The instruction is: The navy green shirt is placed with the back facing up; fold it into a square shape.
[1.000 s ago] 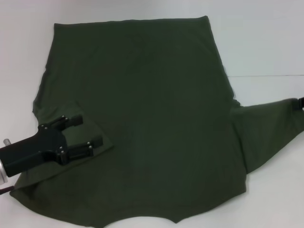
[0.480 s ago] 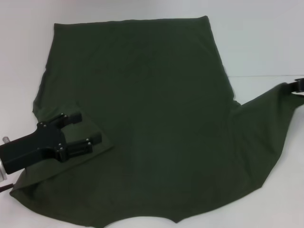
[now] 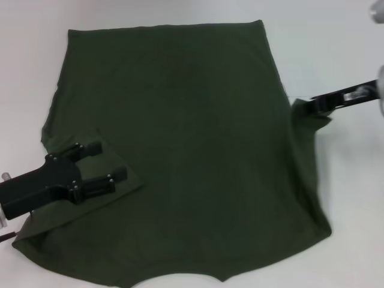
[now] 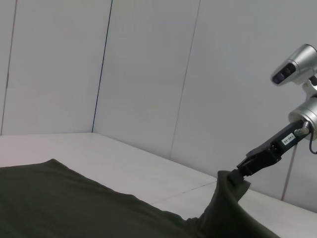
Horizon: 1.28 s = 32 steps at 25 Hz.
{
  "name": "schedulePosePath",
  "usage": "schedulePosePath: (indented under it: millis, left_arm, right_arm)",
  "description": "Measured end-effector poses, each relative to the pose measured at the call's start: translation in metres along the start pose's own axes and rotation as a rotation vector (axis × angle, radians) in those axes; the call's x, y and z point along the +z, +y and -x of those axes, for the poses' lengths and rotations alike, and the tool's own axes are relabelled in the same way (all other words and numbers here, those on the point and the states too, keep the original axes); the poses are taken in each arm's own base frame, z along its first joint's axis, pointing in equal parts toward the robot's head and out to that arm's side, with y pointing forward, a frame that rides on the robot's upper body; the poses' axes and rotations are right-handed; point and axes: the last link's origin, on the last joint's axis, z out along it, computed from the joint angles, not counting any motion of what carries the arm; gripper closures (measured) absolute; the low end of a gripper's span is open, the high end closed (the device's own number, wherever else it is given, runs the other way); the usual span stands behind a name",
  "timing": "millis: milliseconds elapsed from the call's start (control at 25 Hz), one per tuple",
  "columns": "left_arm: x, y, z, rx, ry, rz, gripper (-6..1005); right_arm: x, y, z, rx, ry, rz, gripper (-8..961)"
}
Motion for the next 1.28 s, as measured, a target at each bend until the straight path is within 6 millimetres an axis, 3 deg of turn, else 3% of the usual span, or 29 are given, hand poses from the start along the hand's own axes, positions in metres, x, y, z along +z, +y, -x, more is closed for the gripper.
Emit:
schedulePosePath:
  millis: [280,720,1000,1160,1280]
  left_arm:
    - [-0.001,-0.001,-0.001,-0.001,0.001,-0.001,55]
    - [0.0,0.0,-0.002,-0.002,0.003,0.002,54]
    - [0.0,0.0,-0.002,-0.004,0.004,0.005,55]
    - [0.0,0.0,-0.002,-0.005,0.004,0.007,55]
    - [0.0,0.001,-0.002,-0.006,0.005,0.009,54]
  right_arm:
    - [0.032,0.034,0.012,-0.062,0.063,0.013,949]
    - [0.071,0.078,0.006,-0.088,0.137,0.049,946]
    - [0.077,0.102,0.005,-0.074,0.17,0.124,702]
    - [0.07,0.09,0.008,-0.051,0.138,0.106,509]
    - [0.058,0.073,0.012,-0.021,0.066,0.1,259]
